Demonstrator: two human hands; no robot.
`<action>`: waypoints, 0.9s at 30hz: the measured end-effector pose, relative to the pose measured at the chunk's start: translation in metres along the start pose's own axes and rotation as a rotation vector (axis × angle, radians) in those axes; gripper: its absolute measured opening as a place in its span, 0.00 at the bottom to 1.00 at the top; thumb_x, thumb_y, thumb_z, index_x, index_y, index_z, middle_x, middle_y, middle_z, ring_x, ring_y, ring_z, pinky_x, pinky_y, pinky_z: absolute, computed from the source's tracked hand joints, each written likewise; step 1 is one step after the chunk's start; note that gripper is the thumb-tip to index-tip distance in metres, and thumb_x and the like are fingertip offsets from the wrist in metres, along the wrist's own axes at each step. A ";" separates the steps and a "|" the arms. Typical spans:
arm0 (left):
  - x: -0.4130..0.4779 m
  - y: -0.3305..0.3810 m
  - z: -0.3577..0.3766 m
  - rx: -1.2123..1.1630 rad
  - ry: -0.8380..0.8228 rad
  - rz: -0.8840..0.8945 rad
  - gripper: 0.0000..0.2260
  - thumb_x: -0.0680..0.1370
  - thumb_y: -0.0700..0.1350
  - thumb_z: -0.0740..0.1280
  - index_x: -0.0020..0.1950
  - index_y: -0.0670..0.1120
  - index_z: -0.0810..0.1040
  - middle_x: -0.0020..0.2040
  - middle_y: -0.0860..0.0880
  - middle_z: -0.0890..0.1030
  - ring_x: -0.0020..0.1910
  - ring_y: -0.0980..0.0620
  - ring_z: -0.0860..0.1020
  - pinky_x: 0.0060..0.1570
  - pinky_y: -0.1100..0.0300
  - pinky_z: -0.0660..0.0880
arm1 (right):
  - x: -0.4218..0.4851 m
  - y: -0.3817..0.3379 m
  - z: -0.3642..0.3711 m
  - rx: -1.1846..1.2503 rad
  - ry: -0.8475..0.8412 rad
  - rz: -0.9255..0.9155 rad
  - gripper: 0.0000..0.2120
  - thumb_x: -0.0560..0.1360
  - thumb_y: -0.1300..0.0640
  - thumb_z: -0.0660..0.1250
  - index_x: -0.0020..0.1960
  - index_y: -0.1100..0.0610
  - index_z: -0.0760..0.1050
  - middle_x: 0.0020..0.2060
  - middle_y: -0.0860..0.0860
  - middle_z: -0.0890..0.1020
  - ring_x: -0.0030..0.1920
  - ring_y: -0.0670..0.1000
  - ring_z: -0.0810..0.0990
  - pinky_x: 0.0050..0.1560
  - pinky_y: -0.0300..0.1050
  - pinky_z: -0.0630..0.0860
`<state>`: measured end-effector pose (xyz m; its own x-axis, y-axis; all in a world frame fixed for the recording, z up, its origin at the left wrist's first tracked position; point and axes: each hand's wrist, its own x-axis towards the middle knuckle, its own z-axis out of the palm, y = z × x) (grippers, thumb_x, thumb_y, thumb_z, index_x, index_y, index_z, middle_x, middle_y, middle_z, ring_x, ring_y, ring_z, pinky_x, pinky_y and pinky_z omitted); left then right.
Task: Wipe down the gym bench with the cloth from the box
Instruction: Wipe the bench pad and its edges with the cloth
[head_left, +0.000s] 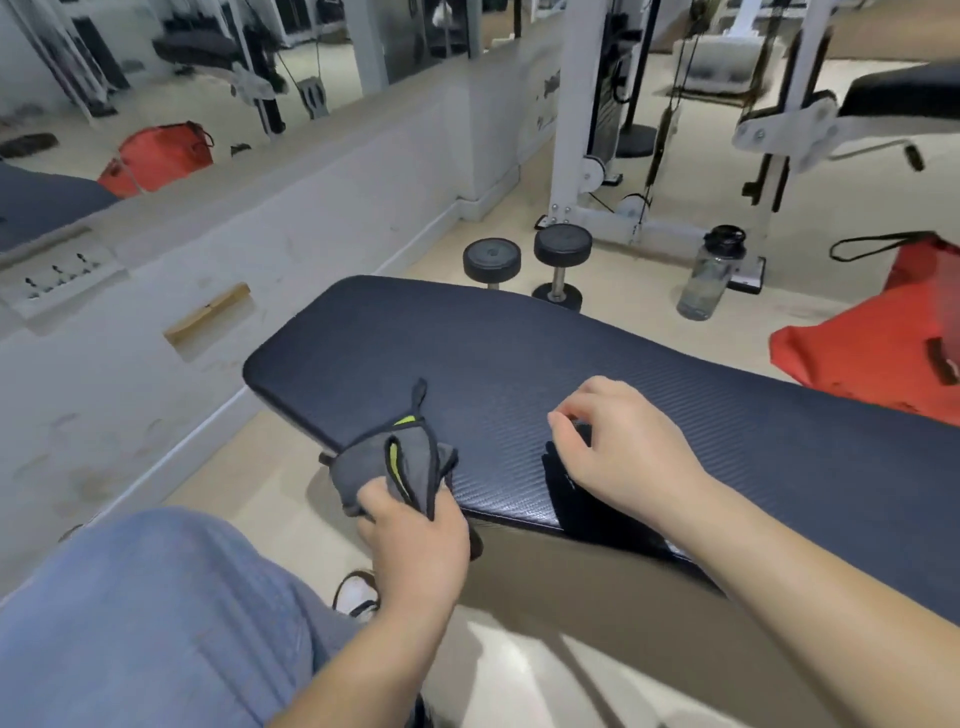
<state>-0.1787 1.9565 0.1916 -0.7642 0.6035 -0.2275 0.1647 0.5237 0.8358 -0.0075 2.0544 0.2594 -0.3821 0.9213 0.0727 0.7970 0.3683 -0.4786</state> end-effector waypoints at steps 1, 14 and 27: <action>-0.015 -0.002 0.009 -0.024 -0.012 0.016 0.18 0.79 0.50 0.68 0.60 0.49 0.62 0.60 0.40 0.71 0.59 0.36 0.72 0.53 0.49 0.71 | -0.009 0.008 -0.003 -0.029 0.019 0.009 0.14 0.83 0.45 0.60 0.52 0.49 0.83 0.48 0.43 0.78 0.56 0.49 0.75 0.50 0.50 0.77; -0.191 0.019 0.132 -0.232 -0.313 -0.025 0.15 0.80 0.51 0.68 0.58 0.48 0.63 0.50 0.52 0.76 0.49 0.47 0.77 0.49 0.56 0.70 | -0.117 0.111 -0.092 -0.182 -0.146 0.385 0.16 0.80 0.43 0.62 0.37 0.49 0.70 0.37 0.44 0.79 0.43 0.51 0.78 0.39 0.47 0.72; -0.197 0.044 0.111 -0.213 -1.189 -0.430 0.23 0.65 0.49 0.73 0.58 0.43 0.80 0.46 0.45 0.83 0.44 0.45 0.78 0.52 0.46 0.71 | -0.180 0.099 -0.076 -0.298 -0.376 0.518 0.35 0.65 0.38 0.79 0.59 0.51 0.63 0.56 0.49 0.73 0.56 0.55 0.77 0.49 0.53 0.75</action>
<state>0.0483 1.9270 0.2179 0.3116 0.6319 -0.7096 -0.1425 0.7694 0.6226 0.1756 1.9344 0.2659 -0.0123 0.9013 -0.4330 0.9936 -0.0376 -0.1063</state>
